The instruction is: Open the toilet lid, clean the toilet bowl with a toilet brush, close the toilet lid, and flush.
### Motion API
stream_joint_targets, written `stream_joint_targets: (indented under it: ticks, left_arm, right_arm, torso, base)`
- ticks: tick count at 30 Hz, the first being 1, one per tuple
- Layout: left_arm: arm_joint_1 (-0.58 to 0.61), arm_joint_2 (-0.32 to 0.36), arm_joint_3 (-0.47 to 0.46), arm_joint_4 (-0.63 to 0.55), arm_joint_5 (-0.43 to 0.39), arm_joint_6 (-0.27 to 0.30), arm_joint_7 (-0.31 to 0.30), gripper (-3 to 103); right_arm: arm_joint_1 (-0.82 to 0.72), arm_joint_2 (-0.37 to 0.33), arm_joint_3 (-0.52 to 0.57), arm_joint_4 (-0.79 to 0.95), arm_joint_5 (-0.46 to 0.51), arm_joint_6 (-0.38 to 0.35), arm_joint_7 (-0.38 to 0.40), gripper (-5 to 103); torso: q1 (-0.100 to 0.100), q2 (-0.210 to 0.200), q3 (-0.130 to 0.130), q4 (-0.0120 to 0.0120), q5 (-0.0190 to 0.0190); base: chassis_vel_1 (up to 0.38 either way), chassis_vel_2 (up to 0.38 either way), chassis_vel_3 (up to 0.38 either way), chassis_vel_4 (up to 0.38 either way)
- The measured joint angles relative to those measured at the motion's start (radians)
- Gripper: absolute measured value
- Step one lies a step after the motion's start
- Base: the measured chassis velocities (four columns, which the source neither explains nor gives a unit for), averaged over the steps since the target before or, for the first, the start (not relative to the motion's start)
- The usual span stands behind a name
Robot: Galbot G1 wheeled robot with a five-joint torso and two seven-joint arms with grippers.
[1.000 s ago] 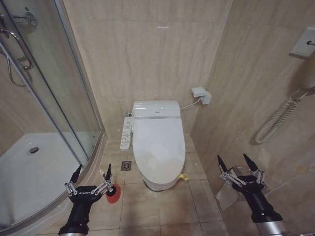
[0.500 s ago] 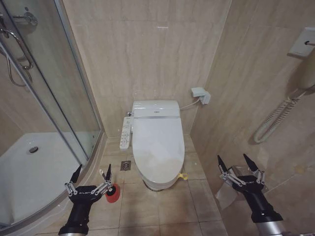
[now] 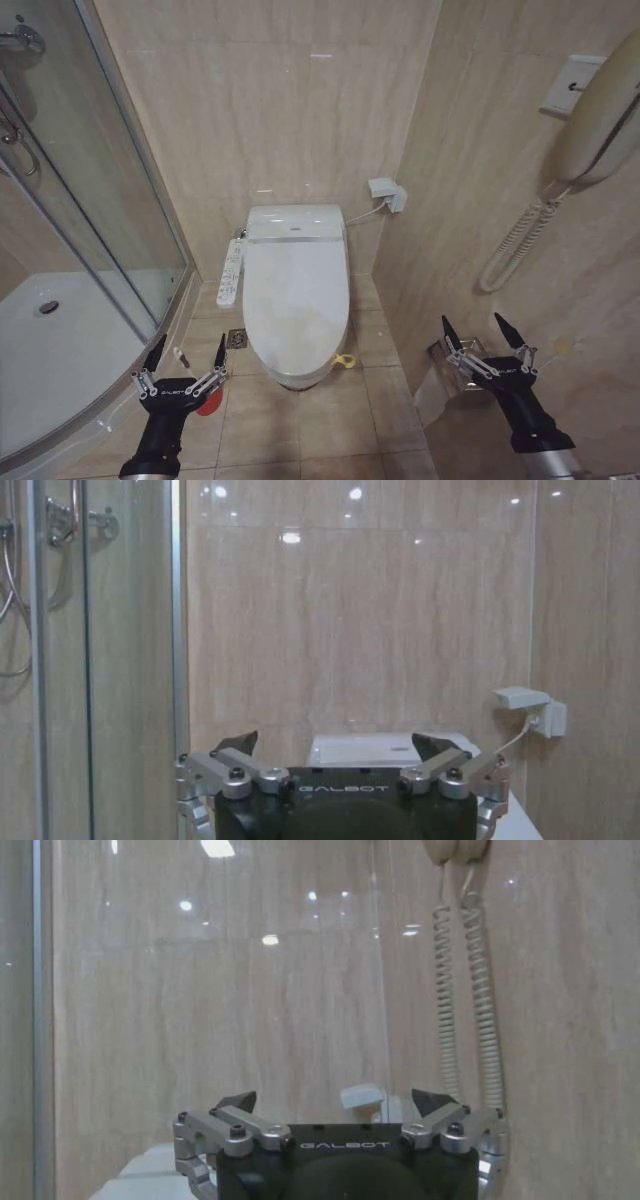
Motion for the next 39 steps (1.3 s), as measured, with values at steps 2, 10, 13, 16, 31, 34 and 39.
stream_joint_targets:
  ticks: [2,10,13,16,31,34,39]
  left_arm:
    - [0.000,0.000,0.000,0.000,0.000,0.000,0.000,100]
    - [0.000,0.000,0.000,0.000,0.000,0.000,0.000,100]
    - [0.000,0.000,0.000,0.000,0.000,0.000,0.000,100]
    - [0.000,0.000,0.000,0.000,0.000,0.000,0.000,100]
    - [0.000,0.000,0.000,0.000,0.000,0.000,0.000,100]
    - [0.000,0.000,0.000,0.000,0.000,0.000,0.000,100]
    - [0.000,0.000,0.000,0.000,0.000,0.000,0.000,100]
  right_arm:
    - [0.000,0.000,0.000,0.000,0.000,0.000,0.000,100]
    - [0.000,0.000,0.000,0.000,0.000,0.000,0.000,100]
    - [0.000,0.000,0.000,0.000,0.000,0.000,0.000,100]
    - [0.000,0.000,0.000,0.000,0.000,0.000,0.000,100]
    - [0.000,0.000,0.000,0.000,0.000,0.000,0.000,100]
    - [0.000,0.000,0.000,0.000,0.000,0.000,0.000,100]
    - [0.000,0.000,0.000,0.000,0.000,0.000,0.000,100]
  torso:
    - [0.000,0.000,0.000,-0.0001,-0.0009]
    - [0.000,0.000,0.000,-0.0001,-0.0005]
    - [0.000,0.000,0.000,-0.0001,-0.0004]
    - [0.000,0.000,0.000,-0.0001,-0.0003]
    - [0.000,0.000,0.000,0.0000,-0.0004]
    - [0.000,0.000,0.000,0.0001,-0.0005]
    - [0.000,0.000,0.000,-0.0001,-0.0005]
  base:
    - [0.027,0.034,-0.023,-0.023]
    - [0.019,0.030,-0.022,-0.017]
    - [0.000,0.000,0.000,0.000]
    - [0.000,0.000,0.000,0.000]
    - [0.004,0.012,-0.008,-0.010]
    - [0.028,0.034,-0.035,-0.022]
    - [0.000,0.000,0.000,0.000]
